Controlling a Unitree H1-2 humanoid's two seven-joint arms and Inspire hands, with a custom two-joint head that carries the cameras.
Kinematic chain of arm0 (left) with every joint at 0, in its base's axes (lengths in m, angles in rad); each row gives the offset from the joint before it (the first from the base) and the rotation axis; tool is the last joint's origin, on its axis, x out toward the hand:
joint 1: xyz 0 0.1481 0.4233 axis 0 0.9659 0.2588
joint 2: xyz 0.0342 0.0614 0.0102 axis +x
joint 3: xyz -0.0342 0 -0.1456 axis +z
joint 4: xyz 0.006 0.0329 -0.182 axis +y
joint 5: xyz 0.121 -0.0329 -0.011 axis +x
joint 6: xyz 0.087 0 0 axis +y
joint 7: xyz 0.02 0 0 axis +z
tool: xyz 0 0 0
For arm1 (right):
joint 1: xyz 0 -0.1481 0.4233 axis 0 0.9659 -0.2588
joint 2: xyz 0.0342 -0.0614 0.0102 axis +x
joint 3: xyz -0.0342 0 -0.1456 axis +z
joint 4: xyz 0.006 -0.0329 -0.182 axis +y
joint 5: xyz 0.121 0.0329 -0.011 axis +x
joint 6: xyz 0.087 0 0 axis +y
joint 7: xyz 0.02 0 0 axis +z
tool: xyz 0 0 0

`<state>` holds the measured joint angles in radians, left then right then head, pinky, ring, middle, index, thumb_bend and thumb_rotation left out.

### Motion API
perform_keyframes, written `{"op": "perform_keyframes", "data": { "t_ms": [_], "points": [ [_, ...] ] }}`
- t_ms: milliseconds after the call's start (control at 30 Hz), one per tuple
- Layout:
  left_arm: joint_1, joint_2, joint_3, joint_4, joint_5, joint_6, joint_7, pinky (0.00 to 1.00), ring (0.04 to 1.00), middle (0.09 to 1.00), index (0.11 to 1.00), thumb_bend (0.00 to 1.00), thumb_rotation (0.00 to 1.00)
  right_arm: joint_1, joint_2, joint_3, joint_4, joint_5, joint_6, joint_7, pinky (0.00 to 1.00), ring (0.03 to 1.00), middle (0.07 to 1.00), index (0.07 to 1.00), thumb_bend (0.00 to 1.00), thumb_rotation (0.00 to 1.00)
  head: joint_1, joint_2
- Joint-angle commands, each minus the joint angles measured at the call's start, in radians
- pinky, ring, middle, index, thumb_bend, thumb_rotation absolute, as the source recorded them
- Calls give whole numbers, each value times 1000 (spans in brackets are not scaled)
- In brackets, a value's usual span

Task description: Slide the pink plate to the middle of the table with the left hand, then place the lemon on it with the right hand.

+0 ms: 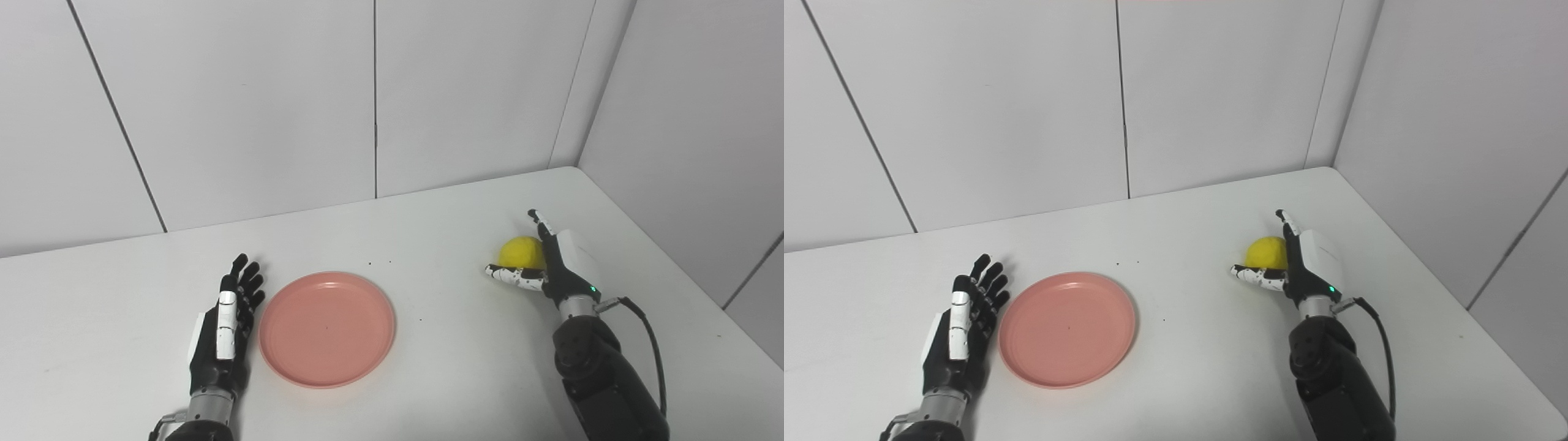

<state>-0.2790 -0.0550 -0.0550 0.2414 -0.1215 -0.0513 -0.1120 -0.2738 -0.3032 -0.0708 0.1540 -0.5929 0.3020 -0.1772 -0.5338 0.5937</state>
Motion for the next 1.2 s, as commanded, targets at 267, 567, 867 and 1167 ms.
{"op": "perform_keyframes", "data": {
  "t_ms": [267,567,867,1167],
  "points": [
    [36,5,2,25,5,-2,-7,958,954,949,942,645,1000,-42,6,-3,16,58,-51,-76,583,685,738,716,750,50,8,-3],
    [33,7,4,29,3,-1,-8,967,958,953,943,644,1000,-34,21,10,22,54,-59,-158,360,425,513,492,516,0,10,-5],
    [36,6,2,25,8,-1,-6,959,955,949,941,642,1000,-13,18,20,-10,55,-52,-150,324,410,503,503,516,0,16,-4],
    [37,1,2,26,7,-1,-3,956,950,945,938,646,1000,0,59,27,-103,55,-109,-199,266,373,469,525,513,0,42,-1]
  ]
}}
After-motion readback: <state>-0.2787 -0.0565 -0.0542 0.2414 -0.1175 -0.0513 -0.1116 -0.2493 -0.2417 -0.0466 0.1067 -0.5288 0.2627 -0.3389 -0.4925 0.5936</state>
